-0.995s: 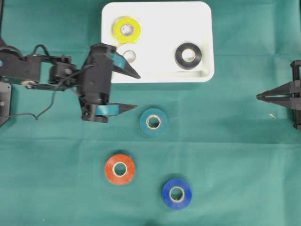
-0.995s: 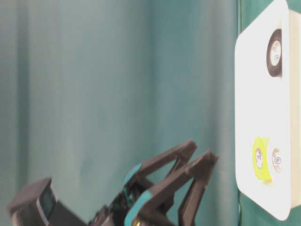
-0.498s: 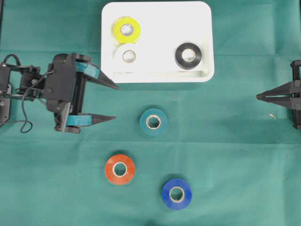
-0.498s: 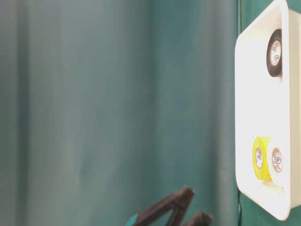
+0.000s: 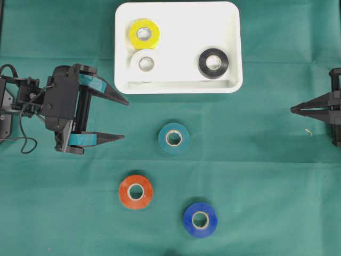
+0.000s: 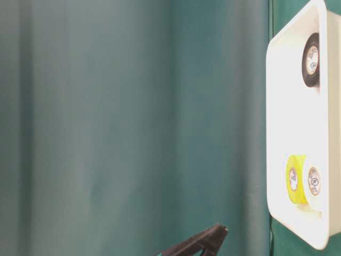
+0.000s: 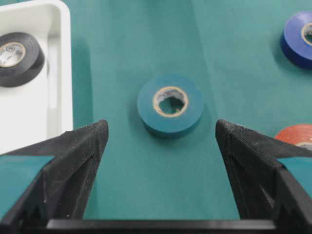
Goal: Put the tape into the white case with the left arm.
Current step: 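Move the open left gripper toward the red tape roll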
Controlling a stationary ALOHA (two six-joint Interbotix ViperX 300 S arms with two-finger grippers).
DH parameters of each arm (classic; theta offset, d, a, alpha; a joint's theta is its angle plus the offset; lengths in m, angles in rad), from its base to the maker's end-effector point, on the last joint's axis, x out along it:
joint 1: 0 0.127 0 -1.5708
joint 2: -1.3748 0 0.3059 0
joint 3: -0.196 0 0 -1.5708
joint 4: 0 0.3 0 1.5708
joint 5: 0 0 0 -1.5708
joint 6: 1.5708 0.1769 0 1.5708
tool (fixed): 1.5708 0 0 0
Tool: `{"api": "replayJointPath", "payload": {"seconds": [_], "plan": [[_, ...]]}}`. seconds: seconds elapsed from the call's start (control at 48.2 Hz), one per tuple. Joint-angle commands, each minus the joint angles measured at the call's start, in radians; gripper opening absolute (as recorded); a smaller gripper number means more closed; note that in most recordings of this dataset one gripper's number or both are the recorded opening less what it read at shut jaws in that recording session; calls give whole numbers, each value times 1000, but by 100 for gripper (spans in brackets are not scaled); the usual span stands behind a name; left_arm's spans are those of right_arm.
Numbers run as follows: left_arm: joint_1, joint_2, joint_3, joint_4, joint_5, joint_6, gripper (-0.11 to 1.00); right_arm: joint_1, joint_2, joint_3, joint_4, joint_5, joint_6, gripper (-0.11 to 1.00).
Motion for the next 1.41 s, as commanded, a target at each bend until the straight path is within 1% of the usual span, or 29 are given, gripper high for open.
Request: {"api": "replayJointPath", "payload": {"seconds": [0.0, 0.187, 0.352, 0.767, 1.036, 1.202, 1.389], "plan": [[-3, -12, -11, 0, -9, 0, 90, 0, 6, -11, 0, -11, 2, -9], [-8, -5, -11, -2, -9, 0, 90, -2, 6, -11, -2, -11, 2, -9], [-31, 6, -14, 0, -9, 0, 89, -2, 6, -11, -2, -11, 2, -9], [-153, 17, -5, 0, -3, -2, 90, -2, 6, -11, -2, -11, 2, -9], [-166, 21, -3, -2, -2, -2, 89, -2, 6, -11, -2, -12, 2, -9], [-166, 66, -17, 0, -6, -2, 89, -2, 6, -11, -2, -11, 2, -9], [-183, 169, -55, -2, -5, -2, 89, -2, 6, -11, 0, -12, 2, -9]]}}
